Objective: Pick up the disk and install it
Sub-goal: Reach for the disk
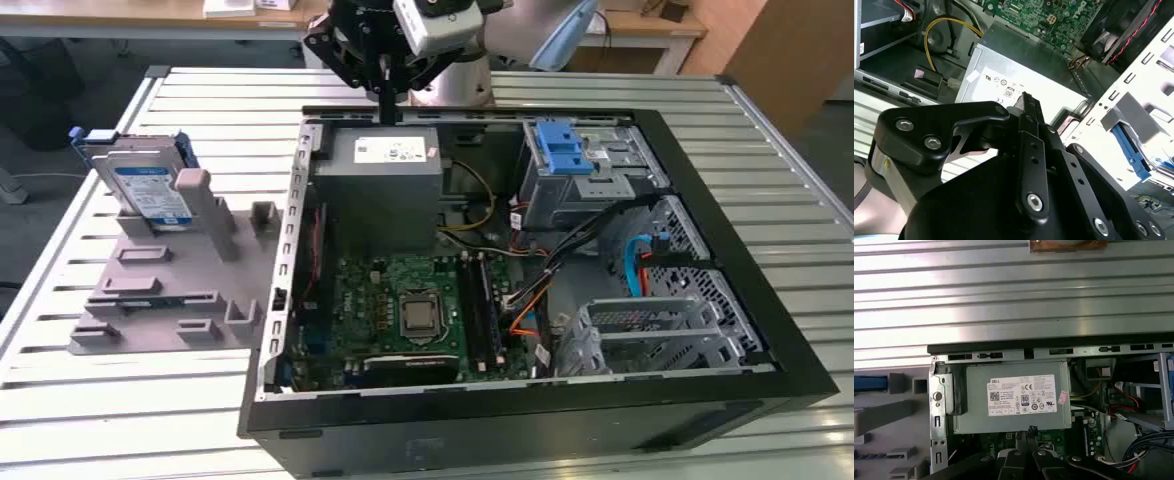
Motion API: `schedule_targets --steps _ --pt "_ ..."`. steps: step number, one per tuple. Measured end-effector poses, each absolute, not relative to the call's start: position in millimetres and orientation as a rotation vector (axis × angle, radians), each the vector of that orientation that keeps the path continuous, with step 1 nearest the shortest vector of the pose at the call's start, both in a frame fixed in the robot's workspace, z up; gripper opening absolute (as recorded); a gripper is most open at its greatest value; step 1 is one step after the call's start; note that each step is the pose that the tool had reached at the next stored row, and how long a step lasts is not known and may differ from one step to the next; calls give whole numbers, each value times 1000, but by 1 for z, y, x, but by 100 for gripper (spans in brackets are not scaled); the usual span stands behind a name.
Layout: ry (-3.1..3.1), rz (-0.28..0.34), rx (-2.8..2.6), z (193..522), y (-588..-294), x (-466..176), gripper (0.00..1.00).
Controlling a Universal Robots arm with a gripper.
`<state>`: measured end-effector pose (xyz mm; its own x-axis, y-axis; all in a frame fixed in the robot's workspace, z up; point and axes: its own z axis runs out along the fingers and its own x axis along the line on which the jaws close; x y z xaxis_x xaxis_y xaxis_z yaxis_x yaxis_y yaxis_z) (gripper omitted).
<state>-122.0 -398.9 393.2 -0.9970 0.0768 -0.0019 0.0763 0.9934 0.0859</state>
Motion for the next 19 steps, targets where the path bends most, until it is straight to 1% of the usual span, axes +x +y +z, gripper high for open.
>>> schedule_targets --steps 19 --pt "3132 141 120 393 -399 -132 11"
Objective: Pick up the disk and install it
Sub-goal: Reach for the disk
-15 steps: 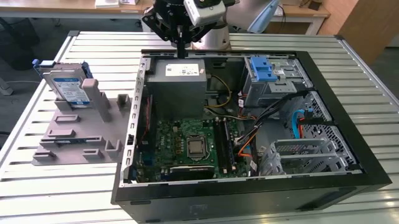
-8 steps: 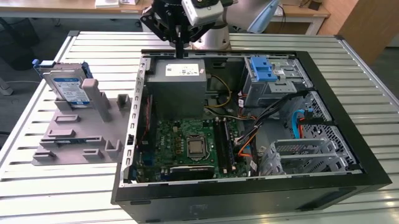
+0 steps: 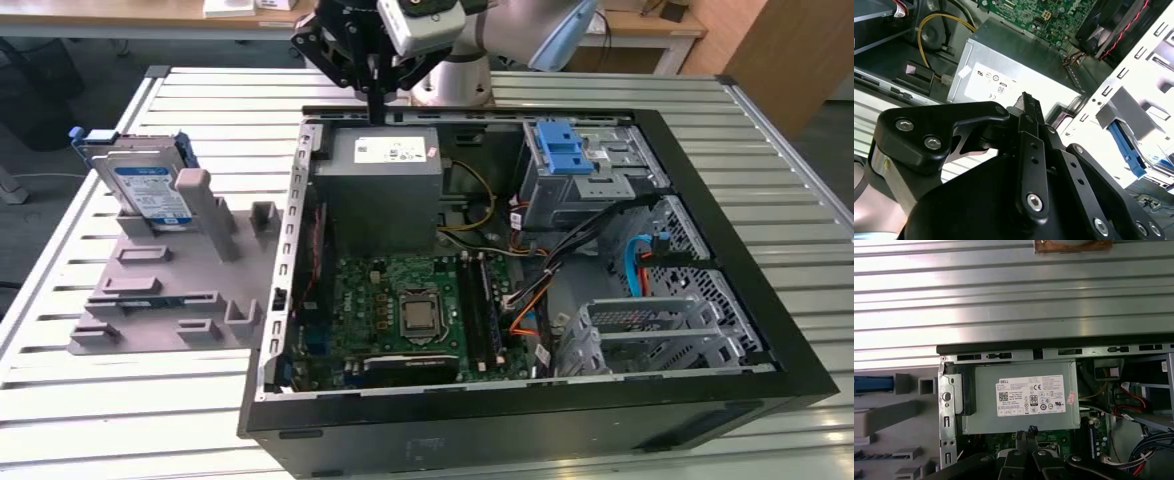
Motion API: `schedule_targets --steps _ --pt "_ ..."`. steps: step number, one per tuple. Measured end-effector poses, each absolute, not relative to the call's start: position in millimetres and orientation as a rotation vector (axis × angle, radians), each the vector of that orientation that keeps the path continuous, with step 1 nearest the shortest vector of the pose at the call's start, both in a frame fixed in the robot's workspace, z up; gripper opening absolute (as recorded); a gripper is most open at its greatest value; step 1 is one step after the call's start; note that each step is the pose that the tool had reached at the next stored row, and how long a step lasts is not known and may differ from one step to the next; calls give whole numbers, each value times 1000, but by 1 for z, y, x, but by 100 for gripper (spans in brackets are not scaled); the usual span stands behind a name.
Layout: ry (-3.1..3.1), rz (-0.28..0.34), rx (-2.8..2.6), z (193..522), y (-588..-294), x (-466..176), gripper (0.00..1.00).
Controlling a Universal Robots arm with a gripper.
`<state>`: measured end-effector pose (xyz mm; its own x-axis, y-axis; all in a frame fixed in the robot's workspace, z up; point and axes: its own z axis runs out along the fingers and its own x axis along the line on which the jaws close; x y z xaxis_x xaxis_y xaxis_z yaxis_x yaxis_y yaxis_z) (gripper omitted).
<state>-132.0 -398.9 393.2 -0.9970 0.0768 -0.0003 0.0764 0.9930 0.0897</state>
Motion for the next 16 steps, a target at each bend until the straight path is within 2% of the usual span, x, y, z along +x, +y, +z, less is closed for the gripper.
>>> schedule_targets --steps 16 --pt "3132 146 120 393 -399 -151 11"
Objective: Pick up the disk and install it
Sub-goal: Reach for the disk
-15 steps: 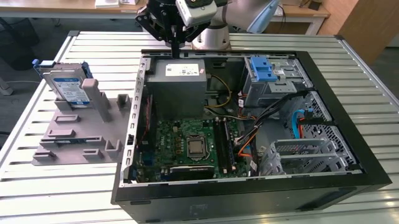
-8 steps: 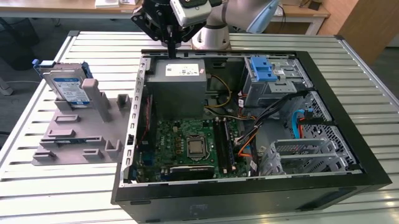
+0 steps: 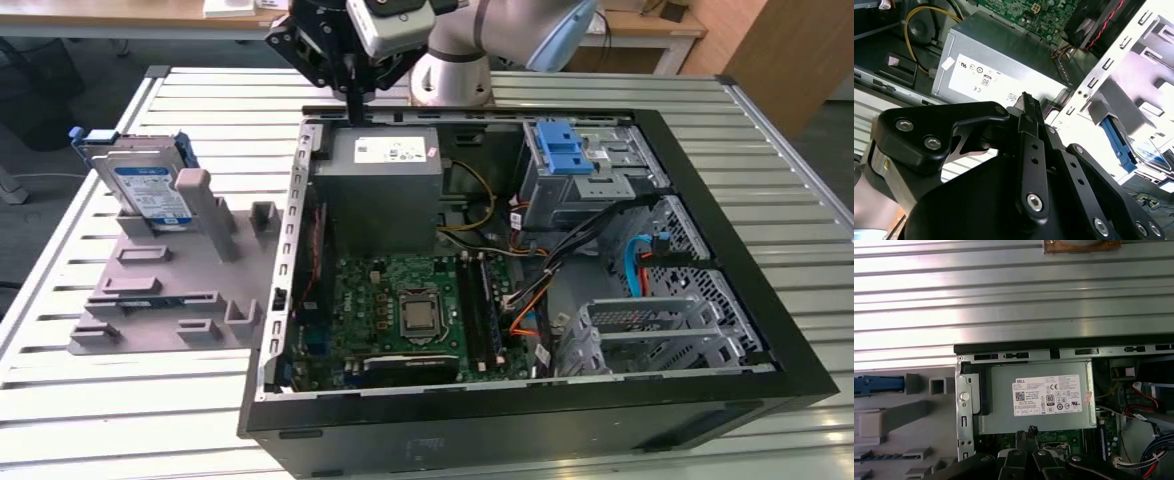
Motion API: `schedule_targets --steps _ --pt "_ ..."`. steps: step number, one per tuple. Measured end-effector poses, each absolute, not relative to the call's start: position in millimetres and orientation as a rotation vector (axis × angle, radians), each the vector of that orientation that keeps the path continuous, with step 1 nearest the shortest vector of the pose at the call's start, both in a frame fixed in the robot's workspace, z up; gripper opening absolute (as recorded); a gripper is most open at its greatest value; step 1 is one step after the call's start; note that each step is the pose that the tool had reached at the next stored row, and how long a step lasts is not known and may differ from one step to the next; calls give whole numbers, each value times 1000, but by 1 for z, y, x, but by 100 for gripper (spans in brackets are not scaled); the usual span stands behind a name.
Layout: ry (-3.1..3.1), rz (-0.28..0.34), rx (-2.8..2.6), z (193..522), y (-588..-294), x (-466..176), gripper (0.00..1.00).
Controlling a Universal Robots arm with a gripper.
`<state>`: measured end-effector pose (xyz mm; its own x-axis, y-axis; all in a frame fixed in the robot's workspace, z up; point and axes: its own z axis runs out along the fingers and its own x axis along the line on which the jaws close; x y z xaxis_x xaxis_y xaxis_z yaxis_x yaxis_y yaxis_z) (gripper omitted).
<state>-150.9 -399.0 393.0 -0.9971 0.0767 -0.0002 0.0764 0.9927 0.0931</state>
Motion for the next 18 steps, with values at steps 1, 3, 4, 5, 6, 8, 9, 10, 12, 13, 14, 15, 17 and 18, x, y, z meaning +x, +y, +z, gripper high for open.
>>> schedule_targets --steps 1,3,4,5,6,8,9,10,12,13,14,15,17,18 --pt "3132 146 120 393 -399 -152 11" --pt "3132 147 120 393 -399 -154 11" --pt "3132 147 120 393 -399 -154 11" --pt "3132 148 120 393 -399 -155 11" --pt "3132 148 120 393 -399 -156 11" --pt "3132 149 120 393 -399 -158 11" --pt "3132 149 120 393 -399 -159 11" --pt "3132 149 120 393 -399 -160 11" --pt "3132 150 121 393 -399 -162 11" --pt "3132 150 120 393 -399 -163 11" --pt "3132 150 120 393 -399 -164 11" --pt "3132 151 120 393 -399 -165 11" --pt "3132 151 120 393 -399 -166 11" --pt "3132 152 120 393 -399 -167 11"
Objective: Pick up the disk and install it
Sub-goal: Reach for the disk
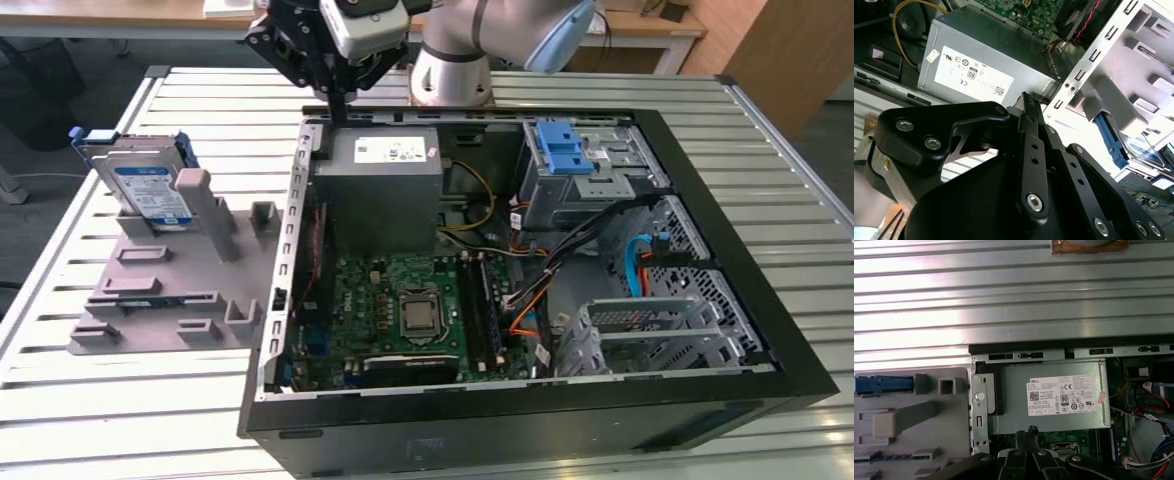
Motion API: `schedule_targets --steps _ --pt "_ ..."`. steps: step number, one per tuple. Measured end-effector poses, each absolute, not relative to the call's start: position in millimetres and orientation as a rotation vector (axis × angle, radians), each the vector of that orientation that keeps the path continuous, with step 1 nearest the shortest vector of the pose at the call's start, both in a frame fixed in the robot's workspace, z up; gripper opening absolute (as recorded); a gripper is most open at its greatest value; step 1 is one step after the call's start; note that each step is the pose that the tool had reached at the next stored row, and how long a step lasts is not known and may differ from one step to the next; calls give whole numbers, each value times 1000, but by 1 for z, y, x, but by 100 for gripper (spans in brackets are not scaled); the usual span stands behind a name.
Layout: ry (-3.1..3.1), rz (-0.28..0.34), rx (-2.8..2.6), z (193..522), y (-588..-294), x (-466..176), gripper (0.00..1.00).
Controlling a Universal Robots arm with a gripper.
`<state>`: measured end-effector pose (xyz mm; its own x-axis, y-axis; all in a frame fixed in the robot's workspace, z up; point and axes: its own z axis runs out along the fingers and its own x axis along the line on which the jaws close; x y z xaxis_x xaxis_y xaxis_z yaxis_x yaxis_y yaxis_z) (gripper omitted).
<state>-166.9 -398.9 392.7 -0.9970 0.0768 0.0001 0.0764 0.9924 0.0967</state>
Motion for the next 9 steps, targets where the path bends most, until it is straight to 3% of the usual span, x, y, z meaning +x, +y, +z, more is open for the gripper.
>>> schedule_targets --steps 9 --pt "3132 157 120 393 -399 -170 11"
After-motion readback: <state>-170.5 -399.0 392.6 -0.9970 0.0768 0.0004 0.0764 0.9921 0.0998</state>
